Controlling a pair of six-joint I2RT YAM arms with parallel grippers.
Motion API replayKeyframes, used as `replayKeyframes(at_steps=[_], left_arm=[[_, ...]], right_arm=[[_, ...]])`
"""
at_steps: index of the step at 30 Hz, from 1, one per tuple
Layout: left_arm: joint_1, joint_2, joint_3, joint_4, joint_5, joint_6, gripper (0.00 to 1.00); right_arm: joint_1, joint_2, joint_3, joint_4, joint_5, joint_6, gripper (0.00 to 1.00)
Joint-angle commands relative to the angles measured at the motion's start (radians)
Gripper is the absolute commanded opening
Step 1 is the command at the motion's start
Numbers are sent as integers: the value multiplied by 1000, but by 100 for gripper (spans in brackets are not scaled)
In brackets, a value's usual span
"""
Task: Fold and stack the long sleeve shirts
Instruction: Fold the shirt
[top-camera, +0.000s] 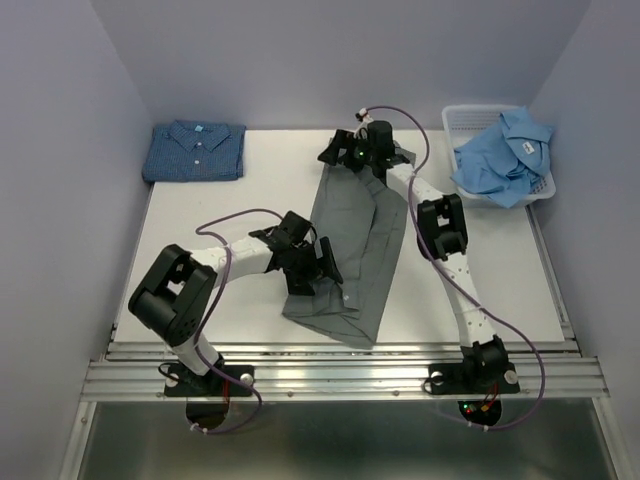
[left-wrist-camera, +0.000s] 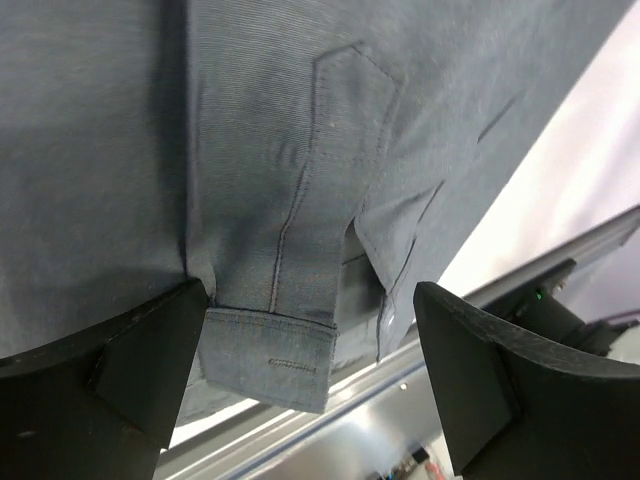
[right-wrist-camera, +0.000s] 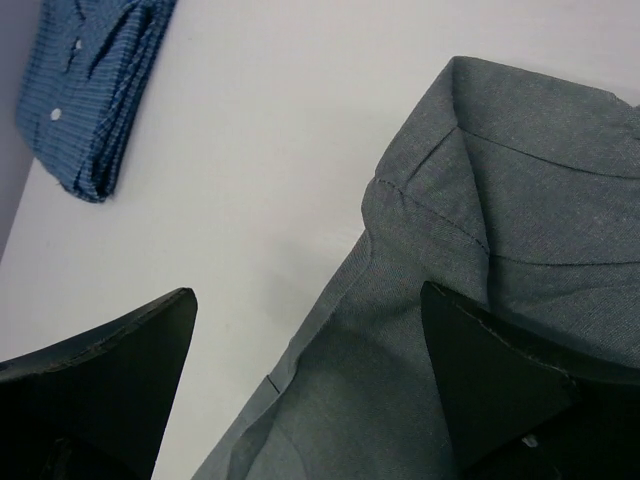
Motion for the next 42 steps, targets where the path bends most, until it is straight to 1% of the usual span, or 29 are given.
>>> replayKeyframes(at_steps=[1,4,6,9,10,11,13,14,16,17,19,20,21,22,23,24,25,26,27,28,29,31,32,34,35,37,39,42], left_arm=[[-63,39,-17,-14,52,-68,99],[-116,71,-29,13,56,-88,99],[-144,92,-24,35,47,-87,99],[-153,83,25,26,9,-64,99],[-153,76,44,9,-9,-54,99],[-153,66,102,-16,-35,-44,99],[-153,31,164,-95,-115,5,99],[-153,17,216,-149,-167,19,99],[-153,-33,247,-189,-201,57,99],[-153,-55,253,-217,-223,65,99],[-153,-130,237,-240,-235,71,99],[-155,-157,197,-252,-243,64,99],[-155,-218,169,-273,-266,56,99],[-153,-252,143,-281,-276,44,99],[-153,-286,109,-283,-278,29,99],[-153,-320,44,-283,-278,13,99],[-153,-381,11,-278,-269,3,99],[-153,-407,-56,-271,-258,-10,99],[-153,-432,-90,-252,-243,-19,99],[-153,-461,-116,-246,-231,-25,99],[-155,-472,-165,-229,-218,-30,99],[-155,-480,-207,-208,-203,-42,99],[-155,-477,-243,-170,-170,-39,99],[-156,-458,-276,-123,-151,-37,99],[-156,-449,-296,-87,-142,-39,99],[-158,-416,-299,-63,-122,-24,99],[-158,-394,-296,-63,-137,-19,99],[-160,-379,-319,-7,-134,-19,99]], right_arm=[[60,146,-18,-50,-96,83,100],[71,186,17,36,-128,189,100],[71,197,41,53,-128,194,100],[71,146,57,27,-108,156,100],[71,89,55,8,-85,139,100],[71,88,52,-10,-77,119,100],[71,-33,28,-38,-68,62,100],[71,-129,-10,-42,-67,32,100],[71,-226,-44,-65,-33,1,100],[71,-327,-96,-88,-21,-28,100],[71,-447,-196,-95,18,-38,100],[71,-511,-267,-95,69,-47,100],[71,-638,-423,-95,111,-53,100],[71,-701,-513,-92,166,-55,100],[71,-763,-602,-82,259,-53,100],[71,-821,-767,-79,301,-65,100],[71,-934,-850,-79,334,-61,100],[71,-991,-930,-79,393,-41,100],[71,-1047,-1008,-97,406,-27,100],[71,-1102,-1147,-120,414,-6,100],[71,-1210,-1206,-197,424,43,100],[71,-1327,-1331,-257,423,108,100],[71,-1454,-1469,-283,388,155,100],[71,-1577,-1591,-326,352,211,100],[71,-1681,-1689,-363,284,247,100],[80,-1762,-1750,-412,195,263,100],[80,-1838,-1797,-501,164,261,100],[80,-1865,-1847,-584,104,254,100]])
